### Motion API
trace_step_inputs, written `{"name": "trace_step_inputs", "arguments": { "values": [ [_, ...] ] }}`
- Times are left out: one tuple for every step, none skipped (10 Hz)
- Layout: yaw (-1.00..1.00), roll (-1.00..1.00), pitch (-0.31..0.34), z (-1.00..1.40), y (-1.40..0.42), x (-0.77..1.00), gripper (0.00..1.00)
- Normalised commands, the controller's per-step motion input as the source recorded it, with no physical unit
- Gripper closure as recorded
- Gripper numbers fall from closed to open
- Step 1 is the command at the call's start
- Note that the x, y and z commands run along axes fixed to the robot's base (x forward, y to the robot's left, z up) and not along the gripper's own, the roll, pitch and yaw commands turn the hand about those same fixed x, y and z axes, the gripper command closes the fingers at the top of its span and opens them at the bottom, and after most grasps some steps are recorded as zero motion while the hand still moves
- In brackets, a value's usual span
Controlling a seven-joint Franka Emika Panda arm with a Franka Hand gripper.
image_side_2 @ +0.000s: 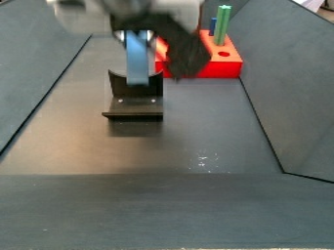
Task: Pick up the arch object. Move up. Place the arch object on the fixture. Regrasp the arch object. Rotate the arch object. Move to above the board. Insert the arch object.
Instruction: Place the arch object on the fixture, then regrasp the arch object.
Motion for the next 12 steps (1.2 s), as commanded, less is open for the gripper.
{"name": "trace_step_inputs", "arguments": {
  "values": [
    [-0.2,-0.57,0.118,-1.0,0.14,0.19,1.0],
    [-0.2,-0.4,0.091,-1.0,0.14,0.19,1.0],
    [-0.19,-0.24,0.052,-1.0,0.14,0.2,1.0],
    [-0.18,-0.21,0.032,-0.99,0.13,0.2,1.0],
    [-0.16,-0.18,0.005,-0.72,0.1,0.15,1.0],
    [-0.15,-0.17,-0.01,-0.54,0.09,0.13,1.0],
    [-0.12,-0.13,-0.031,-0.48,0.12,0.09,1.0],
    [-0.1,-0.12,-0.036,-0.48,0.12,0.08,1.0],
    [-0.08,-0.12,-0.036,-0.48,0.12,0.08,1.0],
    [-0.07,-0.12,-0.035,-0.48,0.12,0.08,1.0],
    [0.0,0.0,0.0,0.0,0.0,0.0,0.0],
    [0.04,-0.01,-0.077,1.0,0.0,0.0,0.0]
  ]
}}
